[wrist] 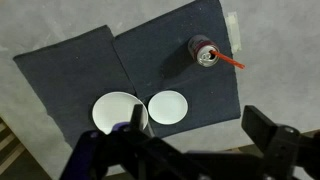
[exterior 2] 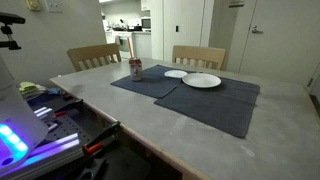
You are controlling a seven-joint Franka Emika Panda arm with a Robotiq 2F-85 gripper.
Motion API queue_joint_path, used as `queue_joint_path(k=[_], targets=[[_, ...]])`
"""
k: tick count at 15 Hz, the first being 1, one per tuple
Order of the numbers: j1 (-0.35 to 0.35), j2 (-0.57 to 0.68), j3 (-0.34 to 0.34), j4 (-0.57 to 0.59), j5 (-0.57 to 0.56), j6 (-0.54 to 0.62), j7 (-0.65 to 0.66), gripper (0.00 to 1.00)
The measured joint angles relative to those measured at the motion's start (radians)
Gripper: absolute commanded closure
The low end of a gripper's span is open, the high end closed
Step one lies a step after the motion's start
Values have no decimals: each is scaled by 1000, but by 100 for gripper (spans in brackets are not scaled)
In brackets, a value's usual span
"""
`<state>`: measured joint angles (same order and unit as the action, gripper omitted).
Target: Take the straw out of the can and place it on the white plate
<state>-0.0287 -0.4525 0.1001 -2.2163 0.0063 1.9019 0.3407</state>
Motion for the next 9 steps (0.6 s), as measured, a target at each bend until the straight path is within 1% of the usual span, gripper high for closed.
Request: queue_joint_path(k=[5,9], targets=[[8,6,1,4,0,0,-2,0],[29,55,18,35,-8,-1,-8,0]])
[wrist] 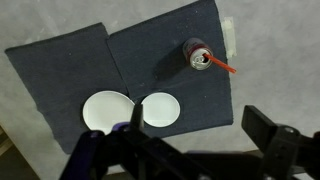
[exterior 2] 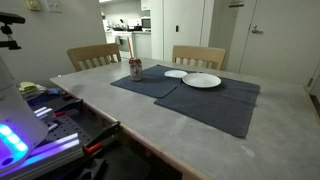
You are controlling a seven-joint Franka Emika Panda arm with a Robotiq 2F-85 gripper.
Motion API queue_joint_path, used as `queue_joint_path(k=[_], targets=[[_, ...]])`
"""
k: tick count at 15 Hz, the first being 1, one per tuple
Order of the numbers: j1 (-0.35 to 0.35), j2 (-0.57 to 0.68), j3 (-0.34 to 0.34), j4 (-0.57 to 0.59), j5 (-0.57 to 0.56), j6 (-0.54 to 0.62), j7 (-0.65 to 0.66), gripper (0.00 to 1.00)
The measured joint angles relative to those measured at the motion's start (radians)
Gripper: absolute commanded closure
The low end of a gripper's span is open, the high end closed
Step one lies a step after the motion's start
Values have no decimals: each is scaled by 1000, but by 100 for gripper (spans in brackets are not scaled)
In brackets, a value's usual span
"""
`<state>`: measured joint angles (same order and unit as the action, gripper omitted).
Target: Take the straw out of the can and place it on the white plate
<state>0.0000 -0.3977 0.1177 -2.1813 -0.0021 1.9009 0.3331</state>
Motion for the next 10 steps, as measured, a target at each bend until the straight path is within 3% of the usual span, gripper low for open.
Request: queue_joint_path(k=[10], targets=[[58,273,22,157,-41,-18,-59,0]])
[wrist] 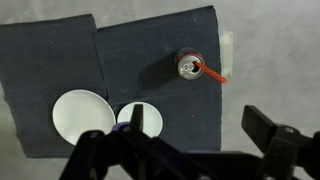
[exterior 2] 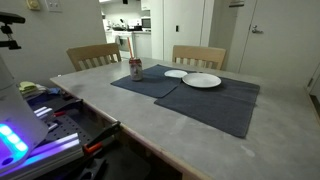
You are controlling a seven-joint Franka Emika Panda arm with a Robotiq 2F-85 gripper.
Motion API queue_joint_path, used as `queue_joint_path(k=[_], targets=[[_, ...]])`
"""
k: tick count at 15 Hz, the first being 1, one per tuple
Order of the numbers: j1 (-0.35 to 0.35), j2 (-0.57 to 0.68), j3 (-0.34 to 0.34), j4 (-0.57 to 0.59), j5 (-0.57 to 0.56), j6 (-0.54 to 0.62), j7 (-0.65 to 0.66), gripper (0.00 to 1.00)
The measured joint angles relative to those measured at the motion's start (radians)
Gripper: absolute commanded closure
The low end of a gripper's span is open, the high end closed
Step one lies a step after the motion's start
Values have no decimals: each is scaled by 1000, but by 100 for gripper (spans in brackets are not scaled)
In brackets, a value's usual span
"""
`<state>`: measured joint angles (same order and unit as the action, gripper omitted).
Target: Take the straw out of the can and place it on the white plate
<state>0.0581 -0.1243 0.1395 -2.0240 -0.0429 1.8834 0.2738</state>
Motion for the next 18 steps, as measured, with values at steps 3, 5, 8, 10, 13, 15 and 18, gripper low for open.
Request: queue_joint_path(k=[3,5,8,10,13,15,18], targets=[[30,94,1,59,1,-51,-28,0],[50,148,2,94,1,-88,-31,0],[73,219,2,128,2,-130,-29,0],[83,272,2,136,6,-140,-29,0],[96,347,2,147,5,-127,-32,0],[104,378,2,158,3,-105,-33,0],[112,396,2,167,-2,-65,-45,0]])
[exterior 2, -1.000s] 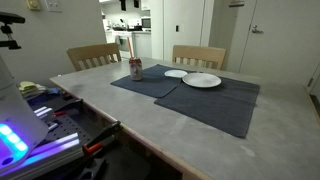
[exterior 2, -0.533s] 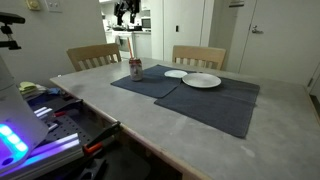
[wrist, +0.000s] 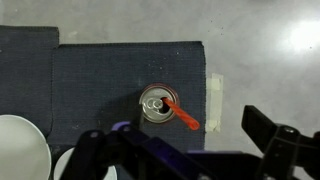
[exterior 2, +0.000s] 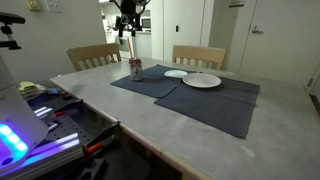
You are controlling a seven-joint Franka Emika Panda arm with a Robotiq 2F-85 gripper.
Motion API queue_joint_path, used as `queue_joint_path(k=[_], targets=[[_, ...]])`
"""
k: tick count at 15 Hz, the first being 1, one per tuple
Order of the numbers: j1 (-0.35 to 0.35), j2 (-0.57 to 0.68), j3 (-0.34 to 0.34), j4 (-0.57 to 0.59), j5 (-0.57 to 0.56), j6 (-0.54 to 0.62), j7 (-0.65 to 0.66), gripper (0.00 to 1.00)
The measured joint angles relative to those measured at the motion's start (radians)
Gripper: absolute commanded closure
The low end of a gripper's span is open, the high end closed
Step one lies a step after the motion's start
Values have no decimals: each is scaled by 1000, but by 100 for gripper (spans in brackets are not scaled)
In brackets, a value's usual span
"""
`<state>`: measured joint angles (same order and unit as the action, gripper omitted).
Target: Take the straw out of the can and place it on the white plate
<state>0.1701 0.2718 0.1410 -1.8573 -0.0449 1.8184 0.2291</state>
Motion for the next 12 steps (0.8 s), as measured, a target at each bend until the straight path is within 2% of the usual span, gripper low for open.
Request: queue_joint_path(k=[12], targets=[[5,47,-4,0,-7,70,-14,0]])
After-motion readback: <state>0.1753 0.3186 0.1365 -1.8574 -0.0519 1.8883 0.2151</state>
